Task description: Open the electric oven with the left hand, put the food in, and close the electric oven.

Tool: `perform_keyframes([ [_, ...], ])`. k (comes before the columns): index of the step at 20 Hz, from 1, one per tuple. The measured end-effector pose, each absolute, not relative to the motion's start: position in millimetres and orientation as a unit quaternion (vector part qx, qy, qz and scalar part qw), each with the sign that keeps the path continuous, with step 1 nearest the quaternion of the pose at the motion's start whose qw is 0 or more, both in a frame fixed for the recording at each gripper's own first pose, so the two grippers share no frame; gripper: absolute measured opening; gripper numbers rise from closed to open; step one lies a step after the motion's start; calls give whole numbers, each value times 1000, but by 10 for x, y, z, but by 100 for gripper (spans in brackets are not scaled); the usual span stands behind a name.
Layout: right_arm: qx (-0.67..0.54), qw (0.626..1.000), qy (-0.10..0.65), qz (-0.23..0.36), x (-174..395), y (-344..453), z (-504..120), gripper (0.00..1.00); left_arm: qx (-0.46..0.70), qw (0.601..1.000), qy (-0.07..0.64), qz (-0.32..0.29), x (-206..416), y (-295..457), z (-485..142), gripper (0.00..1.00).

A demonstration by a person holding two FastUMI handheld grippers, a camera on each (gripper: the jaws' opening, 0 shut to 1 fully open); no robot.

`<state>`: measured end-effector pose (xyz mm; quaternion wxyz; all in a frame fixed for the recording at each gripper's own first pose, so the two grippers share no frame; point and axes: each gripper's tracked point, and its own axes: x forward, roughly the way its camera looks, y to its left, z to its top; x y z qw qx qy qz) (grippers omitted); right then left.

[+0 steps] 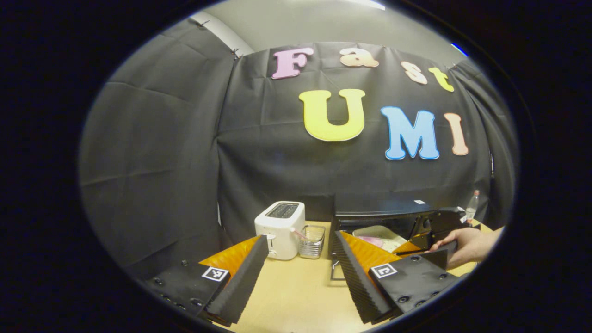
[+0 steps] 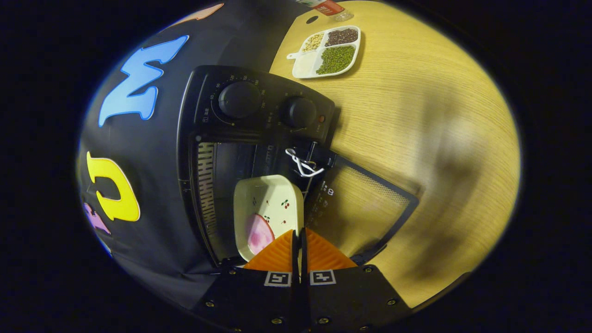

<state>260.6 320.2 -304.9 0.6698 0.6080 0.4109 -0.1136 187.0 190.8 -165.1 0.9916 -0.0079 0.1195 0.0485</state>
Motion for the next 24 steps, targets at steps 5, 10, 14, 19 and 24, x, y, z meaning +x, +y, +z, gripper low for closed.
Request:
perform_keyframes([
  [5, 635, 664, 369, -142, 2912, 3239, -3063, 1, -4, 989, 136, 57, 1881, 1996, -1705, 96],
  [10, 642, 660, 358, -155, 3062, 3282, -3101, 2, 8, 988, 140, 62, 1872, 2026, -1667, 91],
  [14, 656, 656, 353, -121, 3042, 3368, -2966, 2, 9, 989, 139, 59, 1870, 1973, -1635, 91],
  [19, 651, 670, 354, -52, 2861, 3463, -2694, 98, 4, 990, 131, 49, 1830, 1829, -1571, 98],
  [24, 618, 698, 362, 0, 2560, 3306, -2426, 98, -1, 991, 127, 39, 1713, 1677, -1535, 100],
])
